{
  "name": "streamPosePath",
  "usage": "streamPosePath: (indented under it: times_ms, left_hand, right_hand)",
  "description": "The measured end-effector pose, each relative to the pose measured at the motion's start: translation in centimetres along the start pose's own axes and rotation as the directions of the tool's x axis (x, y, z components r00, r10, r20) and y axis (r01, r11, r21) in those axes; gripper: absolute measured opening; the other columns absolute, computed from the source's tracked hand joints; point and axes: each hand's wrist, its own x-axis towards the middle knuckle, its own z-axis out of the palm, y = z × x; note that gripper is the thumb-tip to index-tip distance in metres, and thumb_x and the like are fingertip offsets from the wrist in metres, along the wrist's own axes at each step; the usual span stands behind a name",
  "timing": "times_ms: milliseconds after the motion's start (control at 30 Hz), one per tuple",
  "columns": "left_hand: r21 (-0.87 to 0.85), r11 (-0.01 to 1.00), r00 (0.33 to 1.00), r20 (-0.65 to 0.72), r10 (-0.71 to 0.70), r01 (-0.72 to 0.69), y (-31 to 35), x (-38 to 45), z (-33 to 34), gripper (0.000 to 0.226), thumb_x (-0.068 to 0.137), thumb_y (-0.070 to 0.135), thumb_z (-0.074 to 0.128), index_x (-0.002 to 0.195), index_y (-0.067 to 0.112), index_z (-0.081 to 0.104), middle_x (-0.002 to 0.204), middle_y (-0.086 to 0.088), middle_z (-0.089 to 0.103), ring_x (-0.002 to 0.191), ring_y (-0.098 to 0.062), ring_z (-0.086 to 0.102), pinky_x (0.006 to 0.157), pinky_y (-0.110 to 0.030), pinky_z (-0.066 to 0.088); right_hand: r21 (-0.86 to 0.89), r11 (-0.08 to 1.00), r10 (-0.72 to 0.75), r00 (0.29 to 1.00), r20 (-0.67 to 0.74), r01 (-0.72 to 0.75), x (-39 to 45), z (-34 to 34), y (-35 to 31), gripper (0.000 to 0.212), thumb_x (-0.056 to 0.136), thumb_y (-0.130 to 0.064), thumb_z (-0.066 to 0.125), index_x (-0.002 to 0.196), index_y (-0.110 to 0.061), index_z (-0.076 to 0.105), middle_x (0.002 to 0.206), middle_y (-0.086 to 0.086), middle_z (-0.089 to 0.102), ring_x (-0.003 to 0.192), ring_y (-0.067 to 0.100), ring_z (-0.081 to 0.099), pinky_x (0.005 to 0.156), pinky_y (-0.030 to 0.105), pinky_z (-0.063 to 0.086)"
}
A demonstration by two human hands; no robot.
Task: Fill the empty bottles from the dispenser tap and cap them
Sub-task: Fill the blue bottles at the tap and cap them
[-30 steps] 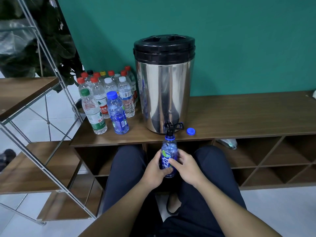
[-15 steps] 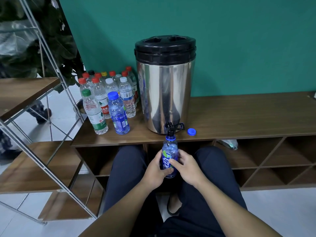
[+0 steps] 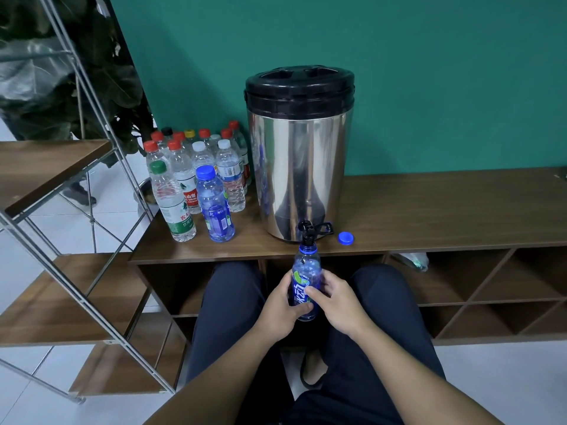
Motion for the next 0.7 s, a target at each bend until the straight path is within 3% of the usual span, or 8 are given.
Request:
streamPosePath:
  times_ms: [267,700]
  left_hand:
    - [0.003,1.000,1.000,-0.001,0.000,0.000,-0.02,-0.05,-0.06,0.079,0.093,-0.005,0.083,0.157,0.030,0.053,0.138,0.008,0.075,0.129,-0.014,0.072,0.118,-0.047,0.054]
    - [-0.003,1.000,1.000,-0.009,-0.002,0.002,-0.19,0.02,-0.02,0.077,0.093,-0.005,0.083,0.156,0.028,0.054,0.137,0.007,0.075,0.129,-0.015,0.072,0.118,-0.048,0.054]
  right_hand:
    - [-0.001,1.000,0.001,1.000,0.006,-0.001,0.11,0.07,0.19,0.038,0.104,-0.009,0.077,0.139,-0.023,0.071,0.129,-0.004,0.081,0.124,0.017,0.076,0.114,0.051,0.057]
    - [-0.004,1.000,0.005,1.000,0.004,-0.005,0.05,0.04,0.13,0.037,0.104,-0.010,0.077,0.138,-0.025,0.071,0.128,-0.006,0.081,0.123,0.015,0.077,0.113,0.050,0.058]
